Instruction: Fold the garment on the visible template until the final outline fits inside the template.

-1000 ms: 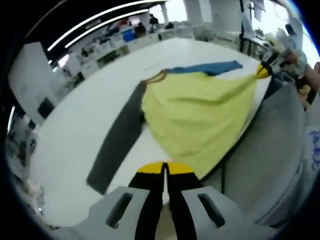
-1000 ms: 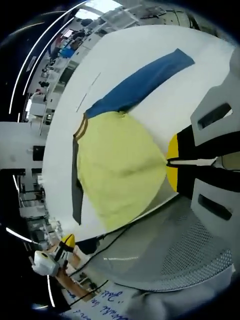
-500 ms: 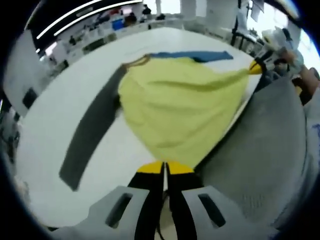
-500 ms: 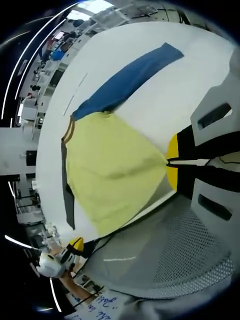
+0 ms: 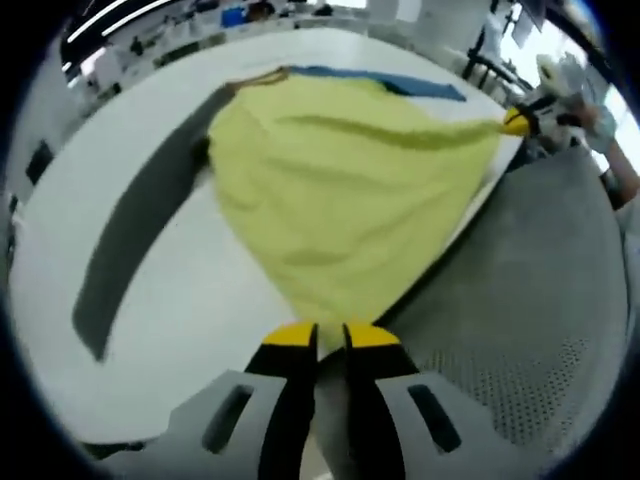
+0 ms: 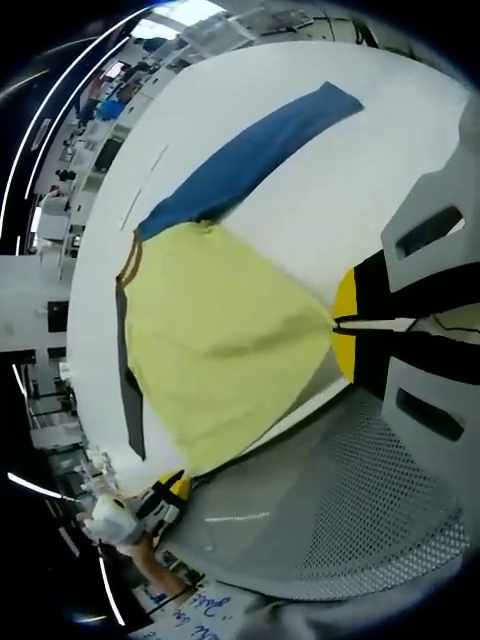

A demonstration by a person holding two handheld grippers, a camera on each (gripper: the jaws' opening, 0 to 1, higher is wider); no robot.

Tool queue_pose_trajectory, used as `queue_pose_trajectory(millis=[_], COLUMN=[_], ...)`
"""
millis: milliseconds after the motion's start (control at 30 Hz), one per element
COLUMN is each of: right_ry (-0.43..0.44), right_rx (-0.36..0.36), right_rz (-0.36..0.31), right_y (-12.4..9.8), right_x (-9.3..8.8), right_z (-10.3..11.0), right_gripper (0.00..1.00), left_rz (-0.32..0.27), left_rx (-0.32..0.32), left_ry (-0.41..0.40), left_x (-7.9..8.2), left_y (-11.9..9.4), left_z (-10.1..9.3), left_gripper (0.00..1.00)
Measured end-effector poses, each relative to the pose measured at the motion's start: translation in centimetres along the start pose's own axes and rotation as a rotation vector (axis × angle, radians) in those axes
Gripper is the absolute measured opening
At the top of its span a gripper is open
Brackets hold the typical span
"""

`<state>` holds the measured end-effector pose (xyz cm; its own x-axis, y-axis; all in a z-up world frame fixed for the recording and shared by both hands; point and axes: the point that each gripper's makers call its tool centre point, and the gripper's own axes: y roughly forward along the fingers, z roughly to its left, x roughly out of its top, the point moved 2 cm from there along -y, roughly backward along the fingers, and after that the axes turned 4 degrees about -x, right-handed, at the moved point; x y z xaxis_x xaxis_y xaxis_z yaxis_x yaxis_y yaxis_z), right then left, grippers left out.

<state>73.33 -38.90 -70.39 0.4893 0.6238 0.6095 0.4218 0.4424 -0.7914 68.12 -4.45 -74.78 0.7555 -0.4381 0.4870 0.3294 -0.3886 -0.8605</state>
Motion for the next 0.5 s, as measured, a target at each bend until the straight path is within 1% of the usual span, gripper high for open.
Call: queue_pose_trajectory(millis=[67,100,133,167,200,267,400,433,500], right_ry=[-0.002,-0.003,-0.004,-0.006,-0.007,-0.009,-0.011,-0.013,-0.013], right_rx=[0.001,0.002,0.004,0.004,0.004,0.005,0.007,0.008,0.009], right_rz=[0.003,0.005,0.006,0.008,0.009,0.011,0.015,0.017,0.017], right_y=[0.0,0.0,0.0,0.0,0.0,0.1,0.2,0.2,0.2], right_x=[0.0,0.0,0.0,0.0,0.0,0.0,0.1,0.0,0.0], right_z=[0.0,0.1,0.1,0.1,0.1,0.1,0.1,0.1,0.1], right_gripper=[0.03,0.03,0.03,0.03,0.03,0.03,0.03,0.03,0.03], left_rz=[0.005,0.020,0.041,0.043,0.041,0.033,0.041,0.050,0.048], left_rx=[0.001,0.004,0.027,0.036,0.032,0.023,0.021,0.020,0.010], left_ry=[0.003,0.004,0.016,0.021,0.007,-0.002,-0.010,-0.015,-0.018], left_x=[-0.2,-0.4,-0.7,-0.8,-0.8,-0.6,-0.8,-0.9,-0.9], left_y=[0.3,0.4,0.4,0.5,0.6,0.5,0.9,1.0,1.2], left_z=[0.0,0.1,0.5,0.6,0.7,0.6,0.7,0.6,0.5], left_gripper=[0.12,0.14,0.16,0.17,0.17,0.15,0.13,0.11,0.08])
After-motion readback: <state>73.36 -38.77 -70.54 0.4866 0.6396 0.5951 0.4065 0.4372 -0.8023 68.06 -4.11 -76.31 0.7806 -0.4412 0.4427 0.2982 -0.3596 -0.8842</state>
